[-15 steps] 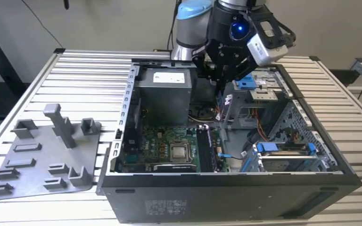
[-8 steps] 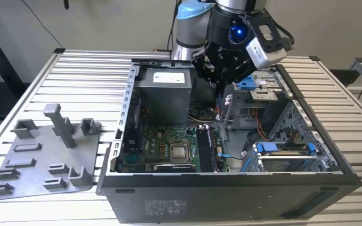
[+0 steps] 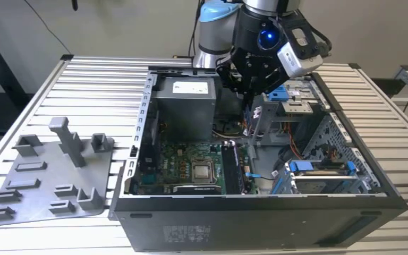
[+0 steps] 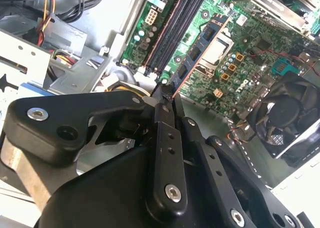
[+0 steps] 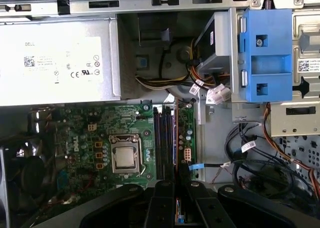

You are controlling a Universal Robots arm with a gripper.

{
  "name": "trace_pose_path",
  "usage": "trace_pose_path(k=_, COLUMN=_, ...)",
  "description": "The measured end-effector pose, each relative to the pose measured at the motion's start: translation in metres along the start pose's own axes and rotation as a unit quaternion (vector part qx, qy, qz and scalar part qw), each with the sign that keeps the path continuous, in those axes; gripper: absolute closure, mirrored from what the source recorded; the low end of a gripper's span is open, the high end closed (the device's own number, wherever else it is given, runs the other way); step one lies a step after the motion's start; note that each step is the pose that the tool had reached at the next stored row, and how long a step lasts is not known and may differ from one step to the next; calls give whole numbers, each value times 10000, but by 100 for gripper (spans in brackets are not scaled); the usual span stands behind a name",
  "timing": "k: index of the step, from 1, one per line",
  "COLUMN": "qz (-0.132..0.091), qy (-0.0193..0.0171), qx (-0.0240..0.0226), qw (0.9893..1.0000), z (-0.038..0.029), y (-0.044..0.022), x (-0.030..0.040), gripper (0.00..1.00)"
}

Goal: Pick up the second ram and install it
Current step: 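Insert the second ram into the second slot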

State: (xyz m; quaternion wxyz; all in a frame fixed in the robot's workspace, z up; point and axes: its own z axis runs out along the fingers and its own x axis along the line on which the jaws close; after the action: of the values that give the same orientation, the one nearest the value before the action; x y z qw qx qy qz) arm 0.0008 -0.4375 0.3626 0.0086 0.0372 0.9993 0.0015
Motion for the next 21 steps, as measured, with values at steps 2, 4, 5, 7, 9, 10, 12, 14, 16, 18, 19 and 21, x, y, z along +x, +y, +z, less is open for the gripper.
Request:
trace_pose_path(k=2, qz=0, qy=0, qx=0, qw=10000, z=3, y=1, x=0, gripper=85)
trace_pose_path(k=4, qz=0, qy=0, qx=-1, qw=10000, z=4, y=0, x=0, gripper=85)
trace_pose_path(k=5, qz=0, qy=0, qx=-3, qw=10000, z=11, y=0, x=0, gripper=85)
trace_pose_path(k=7, qz=-12, qy=4, qx=1, qw=10000, z=38, y=0, x=0, gripper=85)
trace_pose_path(k=9, qz=-25, qy=5, qx=3, qw=10000, z=73, y=0, x=0, gripper=85)
trace_pose_path(k=10, qz=-30, qy=5, qx=5, qw=10000, z=91, y=0, x=0, gripper=85)
trace_pose_path(k=12, qz=-41, qy=5, qx=12, qw=10000, z=127, y=-1, x=1, gripper=85)
trace_pose_path(k=14, qz=-50, qy=4, qx=19, qw=10000, z=163, y=-1, x=1, gripper=85)
trace_pose_path(k=16, qz=-54, qy=4, qx=22, qw=10000, z=198, y=-1, x=2, gripper=85)
trace_pose_path(k=18, qz=-55, qy=3, qx=33, qw=10000, z=235, y=-1, x=3, gripper=85)
trace_pose_path(k=19, qz=-55, qy=3, qx=42, qw=10000, z=254, y=-1, x=3, gripper=85)
trace_pose_path(k=21, qz=-55, qy=0, qx=45, qw=10000, z=290, y=-1, x=4, gripper=85)
